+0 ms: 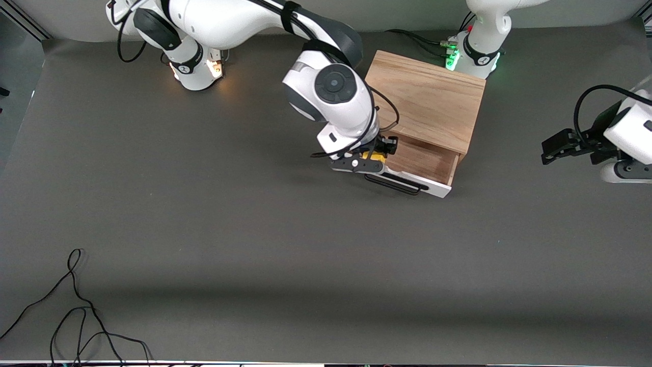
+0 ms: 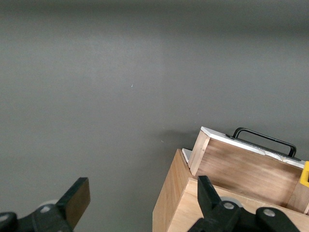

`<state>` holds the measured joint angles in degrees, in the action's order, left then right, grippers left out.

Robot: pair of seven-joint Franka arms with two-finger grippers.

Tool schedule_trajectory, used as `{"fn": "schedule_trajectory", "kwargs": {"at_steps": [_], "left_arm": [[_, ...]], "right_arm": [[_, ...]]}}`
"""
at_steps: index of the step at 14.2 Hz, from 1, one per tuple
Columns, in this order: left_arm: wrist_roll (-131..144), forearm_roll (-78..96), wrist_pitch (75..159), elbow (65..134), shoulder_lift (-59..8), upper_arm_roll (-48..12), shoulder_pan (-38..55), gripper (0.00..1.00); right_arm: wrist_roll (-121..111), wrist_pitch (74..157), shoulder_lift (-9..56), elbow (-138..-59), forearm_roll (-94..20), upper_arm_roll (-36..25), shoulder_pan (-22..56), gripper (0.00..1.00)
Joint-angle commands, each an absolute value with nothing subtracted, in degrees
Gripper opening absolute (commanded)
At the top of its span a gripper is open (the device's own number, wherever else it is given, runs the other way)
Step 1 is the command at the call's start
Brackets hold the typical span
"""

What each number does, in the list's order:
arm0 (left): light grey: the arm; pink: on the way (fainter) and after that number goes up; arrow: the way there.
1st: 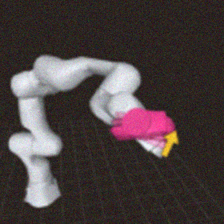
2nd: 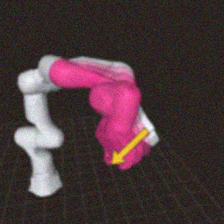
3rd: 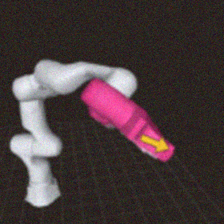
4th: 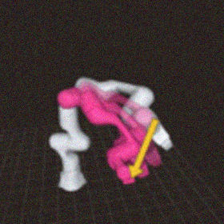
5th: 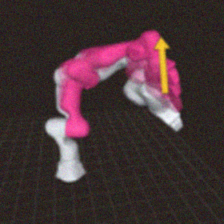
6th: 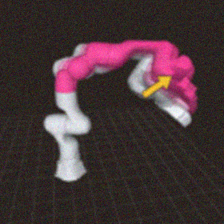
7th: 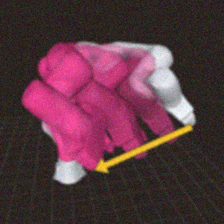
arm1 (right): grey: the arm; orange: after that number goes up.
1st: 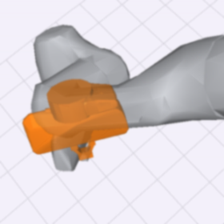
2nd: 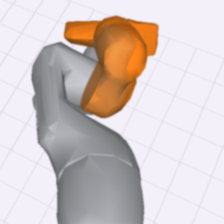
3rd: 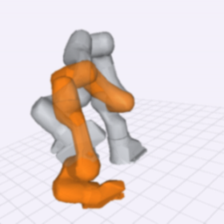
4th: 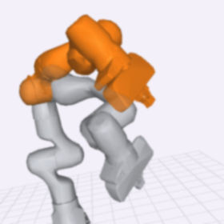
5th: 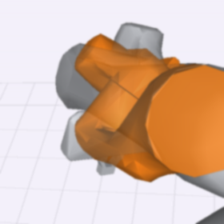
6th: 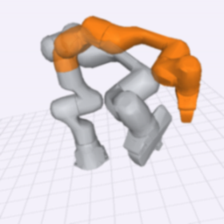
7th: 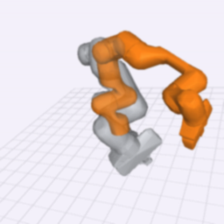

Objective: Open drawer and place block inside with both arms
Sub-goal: 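Carry the yellow cube with the right gripper over the open drawer and lower it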

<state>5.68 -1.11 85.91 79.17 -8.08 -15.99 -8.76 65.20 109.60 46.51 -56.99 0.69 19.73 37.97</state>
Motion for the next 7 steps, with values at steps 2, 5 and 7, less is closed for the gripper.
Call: {"fn": "schedule_trajectory", "kwargs": {"at_steps": [2, 5, 7], "left_arm": [[4.3, -0.5, 85.5, 81.1, -5.3, -4.2, 3.1, 0.99], [4.0, -0.4, 86.9, 84.9, -2.7, -2.4, 4.7, 0.99], [3.8, -0.4, 90.4, 91.8, 1.3, -2.9, 4.0, 0.99]], "right_arm": [[70.5, 109.3, 48.2, -55.5, 1.8, 19.2, 40.2, 0.0], [71.1, 109.3, 48.3, -56.9, 1.8, 19.2, 40.6, 0.0], [71.3, 109.4, 48.3, -58.3, 3.0, 19.2, 40.7, 0.0]]}}
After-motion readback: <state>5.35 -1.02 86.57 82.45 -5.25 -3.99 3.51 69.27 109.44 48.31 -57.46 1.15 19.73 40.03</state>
